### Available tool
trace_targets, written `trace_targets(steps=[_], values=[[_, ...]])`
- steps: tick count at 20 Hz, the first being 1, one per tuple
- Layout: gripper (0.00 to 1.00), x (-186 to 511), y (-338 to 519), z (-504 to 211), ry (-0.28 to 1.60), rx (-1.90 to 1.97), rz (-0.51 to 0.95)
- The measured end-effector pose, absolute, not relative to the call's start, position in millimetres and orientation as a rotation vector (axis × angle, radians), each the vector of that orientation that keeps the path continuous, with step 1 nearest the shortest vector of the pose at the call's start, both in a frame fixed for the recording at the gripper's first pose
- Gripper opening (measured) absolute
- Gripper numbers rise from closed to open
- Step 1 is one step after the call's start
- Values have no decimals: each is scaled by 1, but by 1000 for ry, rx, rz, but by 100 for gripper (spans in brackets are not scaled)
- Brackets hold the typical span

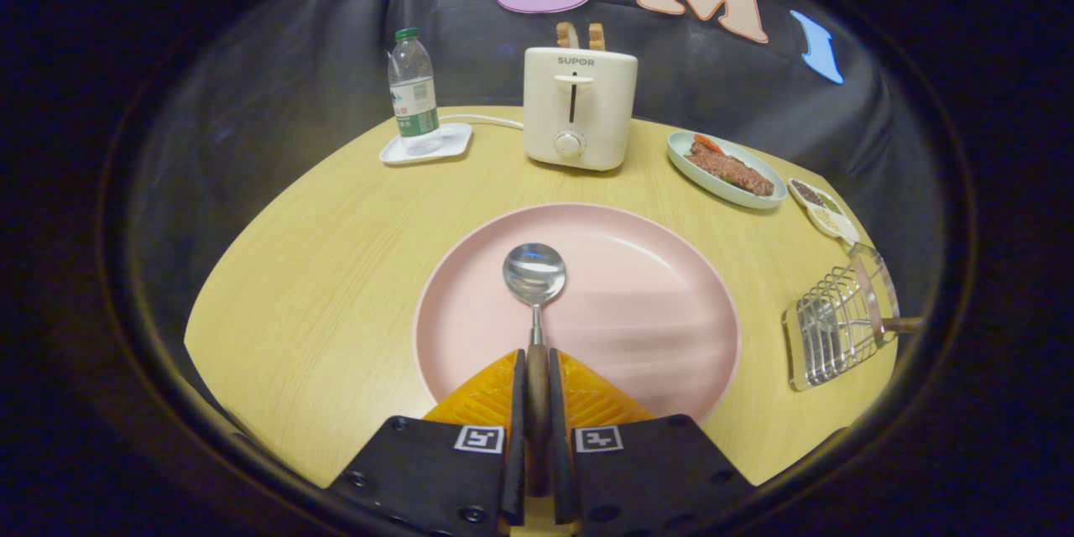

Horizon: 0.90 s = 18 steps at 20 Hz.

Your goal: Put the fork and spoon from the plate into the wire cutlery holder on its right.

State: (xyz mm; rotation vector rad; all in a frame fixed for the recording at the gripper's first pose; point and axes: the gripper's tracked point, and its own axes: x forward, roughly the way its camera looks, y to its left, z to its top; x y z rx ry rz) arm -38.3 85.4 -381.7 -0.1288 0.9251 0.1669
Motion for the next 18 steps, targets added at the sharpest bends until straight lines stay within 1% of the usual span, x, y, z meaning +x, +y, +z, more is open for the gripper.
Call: trace_targets(steps=[1,8,13,14,18], values=[[17,-38,85,-382,930,-127,173],[11,-40,72,-368,956,-116,221],[11,-45,56,-358,969,-138,288],[8,-45,51,-352,965,-159,301],[8,-54,41,-341,985,-176,348]])
